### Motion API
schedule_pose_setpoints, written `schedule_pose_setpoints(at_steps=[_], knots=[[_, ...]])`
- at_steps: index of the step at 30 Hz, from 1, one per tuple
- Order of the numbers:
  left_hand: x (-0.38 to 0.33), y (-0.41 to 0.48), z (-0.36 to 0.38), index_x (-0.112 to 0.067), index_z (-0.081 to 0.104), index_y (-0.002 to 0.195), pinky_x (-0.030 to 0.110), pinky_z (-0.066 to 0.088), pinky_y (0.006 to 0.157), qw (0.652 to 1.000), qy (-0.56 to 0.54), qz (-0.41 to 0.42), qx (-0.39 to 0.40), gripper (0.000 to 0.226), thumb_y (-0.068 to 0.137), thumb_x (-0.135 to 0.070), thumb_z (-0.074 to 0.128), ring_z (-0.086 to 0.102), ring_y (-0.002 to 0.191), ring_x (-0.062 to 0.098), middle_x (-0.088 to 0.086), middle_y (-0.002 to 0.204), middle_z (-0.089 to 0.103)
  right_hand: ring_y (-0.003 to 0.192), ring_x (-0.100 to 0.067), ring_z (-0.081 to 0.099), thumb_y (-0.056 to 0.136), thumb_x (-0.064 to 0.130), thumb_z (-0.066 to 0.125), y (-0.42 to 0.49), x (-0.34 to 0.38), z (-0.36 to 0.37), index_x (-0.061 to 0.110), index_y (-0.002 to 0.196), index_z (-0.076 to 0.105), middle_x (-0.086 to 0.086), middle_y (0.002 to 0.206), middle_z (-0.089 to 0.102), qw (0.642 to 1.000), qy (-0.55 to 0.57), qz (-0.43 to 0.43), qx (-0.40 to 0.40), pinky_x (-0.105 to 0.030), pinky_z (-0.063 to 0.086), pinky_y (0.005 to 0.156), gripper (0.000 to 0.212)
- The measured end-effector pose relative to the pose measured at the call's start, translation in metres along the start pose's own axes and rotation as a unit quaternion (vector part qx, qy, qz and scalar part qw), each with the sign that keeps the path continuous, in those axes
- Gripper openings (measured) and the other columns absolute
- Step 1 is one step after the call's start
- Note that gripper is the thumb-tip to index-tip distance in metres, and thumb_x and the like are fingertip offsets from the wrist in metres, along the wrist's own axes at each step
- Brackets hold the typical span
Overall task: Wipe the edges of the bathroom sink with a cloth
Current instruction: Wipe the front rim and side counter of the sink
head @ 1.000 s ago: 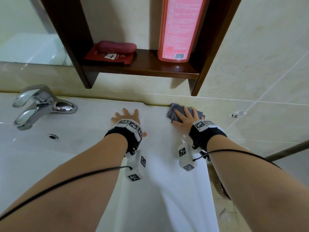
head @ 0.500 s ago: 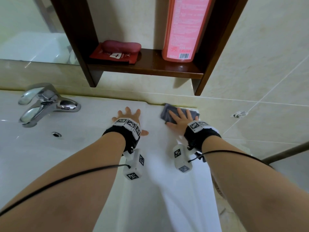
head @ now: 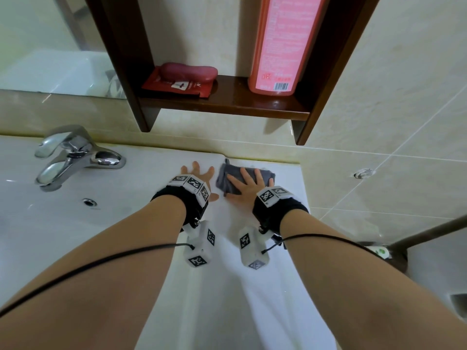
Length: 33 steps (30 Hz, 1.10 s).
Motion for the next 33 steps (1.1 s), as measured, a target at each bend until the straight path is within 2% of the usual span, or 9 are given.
schedule_pose_setpoints(at_steps=[3,9,12,16,18,22,27,30,33], knots=[[0.001,0.002,0.0,-0.033,-0.008,0.149,0.055,0.017,0.116,1.0,0.006,-0.002,-0.008,0.078,0.091,-0.054,0.04,-0.004,0.144,0.043,0.01,0.158,-0.015,0.143,-0.024,-0.018,0.087,0.066,0.026,-0.004,-0.022,-0.002,0.049,0.142,-0.001,0.011,0.156,-0.015,1.0,0.002,0.013,-0.004,-0.057,-0.008,0.111,0.064],[-0.005,0.0,0.0,-0.035,0.001,0.149,0.052,0.021,0.113,0.999,0.038,-0.007,-0.019,0.065,0.095,-0.043,0.036,0.002,0.141,0.043,0.011,0.155,-0.011,0.143,-0.024,-0.016,0.081,0.07,0.022,-0.014,-0.088,-0.005,0.052,0.139,-0.006,0.015,0.155,-0.015,0.995,0.01,0.101,-0.009,-0.056,-0.007,0.111,0.067],[-0.003,0.0,-0.002,-0.035,-0.002,0.149,0.053,0.02,0.113,0.999,-0.018,-0.026,-0.023,0.069,0.093,-0.044,0.039,-0.001,0.143,0.041,0.009,0.157,-0.011,0.143,-0.026,-0.018,0.08,0.072,0.019,-0.011,-0.074,-0.005,0.053,0.138,-0.007,0.015,0.155,-0.017,0.995,0.0,0.1,-0.005,-0.061,-0.008,0.108,0.067],[-0.004,0.0,-0.002,-0.036,-0.001,0.149,0.053,0.015,0.115,0.999,-0.042,-0.022,-0.025,0.068,0.094,-0.045,0.039,-0.004,0.143,0.042,0.01,0.157,-0.013,0.141,-0.027,-0.022,0.084,0.07,0.023,-0.008,-0.012,0.007,0.05,0.14,-0.007,0.01,0.154,-0.021,1.0,-0.015,0.009,0.017,-0.061,-0.01,0.108,0.066],[-0.002,0.001,-0.001,-0.037,-0.002,0.149,0.052,0.014,0.117,0.999,-0.033,-0.021,-0.024,0.071,0.093,-0.044,0.041,-0.004,0.143,0.042,0.01,0.157,-0.014,0.141,-0.026,-0.022,0.086,0.068,0.024,-0.009,0.003,0.01,0.049,0.141,-0.006,0.01,0.155,-0.02,1.0,-0.016,-0.007,0.015,-0.059,-0.012,0.109,0.065],[0.001,0.003,0.002,-0.036,-0.002,0.149,0.052,0.018,0.115,0.999,-0.015,-0.008,-0.031,0.067,0.095,-0.046,0.035,0.0,0.142,0.043,0.011,0.157,-0.012,0.142,-0.025,-0.019,0.088,0.065,0.023,-0.013,-0.005,0.007,0.047,0.142,-0.004,0.01,0.155,-0.017,1.0,-0.011,-0.002,0.016,-0.056,-0.009,0.111,0.063],[0.0,-0.001,0.002,-0.036,0.001,0.148,0.05,0.026,0.112,0.999,0.002,-0.002,-0.04,0.064,0.094,-0.047,0.033,0.008,0.14,0.041,0.011,0.155,-0.006,0.143,-0.023,-0.018,0.084,0.07,0.022,-0.022,-0.05,0.005,0.051,0.141,-0.004,0.014,0.155,-0.017,0.998,0.018,0.062,-0.005,-0.054,-0.011,0.111,0.065],[-0.002,-0.006,0.003,-0.035,0.0,0.148,0.051,0.024,0.113,1.0,-0.006,-0.005,-0.03,0.065,0.094,-0.048,0.033,0.003,0.141,0.04,0.01,0.156,-0.007,0.143,-0.023,-0.018,0.08,0.073,0.02,-0.025,-0.07,0.004,0.052,0.139,-0.006,0.015,0.154,-0.018,0.995,0.021,0.098,-0.007,-0.056,-0.01,0.11,0.068],[-0.005,-0.014,0.005,-0.034,-0.001,0.149,0.051,0.018,0.116,1.0,-0.023,-0.005,-0.019,0.067,0.094,-0.051,0.034,-0.004,0.144,0.039,0.009,0.157,-0.011,0.142,-0.025,-0.021,0.078,0.075,0.018,-0.024,-0.052,0.007,0.053,0.138,-0.008,0.015,0.154,-0.02,0.996,0.013,0.089,-0.006,-0.059,-0.012,0.108,0.07]])
Point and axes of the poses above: each hand's wrist, its own y-axis towards the middle knuckle, its own z-axis out of the palm, x = y × z, the point moved 10 cm from there along y, towards the middle knuckle
